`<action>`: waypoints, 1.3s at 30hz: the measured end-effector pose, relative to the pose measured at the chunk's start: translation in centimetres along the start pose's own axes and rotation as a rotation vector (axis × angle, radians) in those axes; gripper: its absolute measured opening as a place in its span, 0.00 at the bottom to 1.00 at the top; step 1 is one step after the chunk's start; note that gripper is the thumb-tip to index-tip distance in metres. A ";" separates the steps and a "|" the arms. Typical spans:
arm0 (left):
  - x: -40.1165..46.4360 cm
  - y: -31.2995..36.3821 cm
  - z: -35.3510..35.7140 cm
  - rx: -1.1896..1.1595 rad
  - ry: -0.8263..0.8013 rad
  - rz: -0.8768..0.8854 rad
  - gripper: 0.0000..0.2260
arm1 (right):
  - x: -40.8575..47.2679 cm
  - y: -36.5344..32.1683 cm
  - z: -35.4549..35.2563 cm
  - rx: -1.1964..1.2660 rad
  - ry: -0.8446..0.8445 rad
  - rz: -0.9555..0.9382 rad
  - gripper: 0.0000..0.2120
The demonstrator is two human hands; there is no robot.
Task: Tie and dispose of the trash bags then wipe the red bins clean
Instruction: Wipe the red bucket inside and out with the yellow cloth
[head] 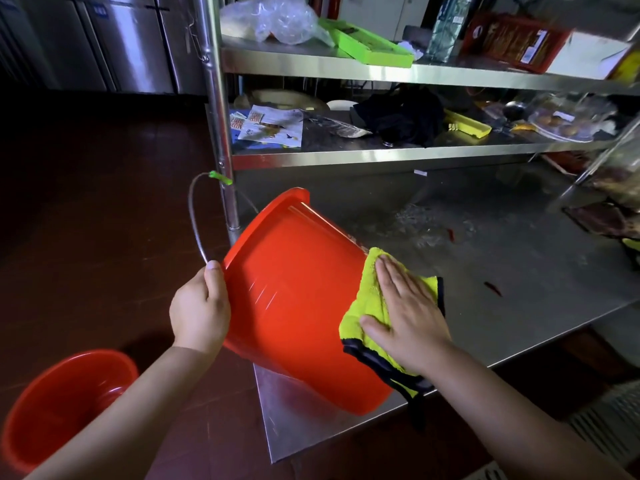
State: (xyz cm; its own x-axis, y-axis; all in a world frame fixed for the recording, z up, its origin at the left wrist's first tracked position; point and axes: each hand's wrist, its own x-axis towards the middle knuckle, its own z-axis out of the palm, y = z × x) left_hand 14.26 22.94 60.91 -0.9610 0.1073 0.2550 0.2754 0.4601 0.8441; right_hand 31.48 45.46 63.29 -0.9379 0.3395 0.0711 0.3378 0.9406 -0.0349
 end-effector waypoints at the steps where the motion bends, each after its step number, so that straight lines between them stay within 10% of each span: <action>1: 0.2 0.0 0.1 -0.006 -0.002 -0.013 0.22 | 0.4 -0.5 0.0 -0.004 -0.004 0.013 0.44; 15: 4.2 -1.0 0.9 -0.075 -0.075 -0.120 0.19 | 11.1 -10.0 -1.3 -0.031 0.085 -0.148 0.48; 20: 4.2 1.3 0.8 0.106 0.259 -0.191 0.17 | 10.1 -10.5 -0.7 -0.031 0.140 -0.134 0.48; 23: 5.4 3.9 1.2 0.158 0.077 0.187 0.08 | 9.4 -10.9 -0.6 -0.033 0.147 -0.153 0.48; 26: 6.9 4.9 1.9 0.024 -0.197 0.054 0.21 | 7.9 -10.0 -0.5 -0.058 0.160 -0.202 0.46; 39: 8.6 2.1 2.2 -0.118 -0.295 -0.054 0.22 | 3.9 -7.3 -0.2 -0.153 0.012 -0.641 0.41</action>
State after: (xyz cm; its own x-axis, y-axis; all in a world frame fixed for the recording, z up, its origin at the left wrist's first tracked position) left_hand 6.49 26.80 63.85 -0.9359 0.3441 0.0755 0.2087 0.3687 0.9058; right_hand 25.36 39.95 63.97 -0.9565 -0.2889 0.0417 -0.2790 0.9468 0.1604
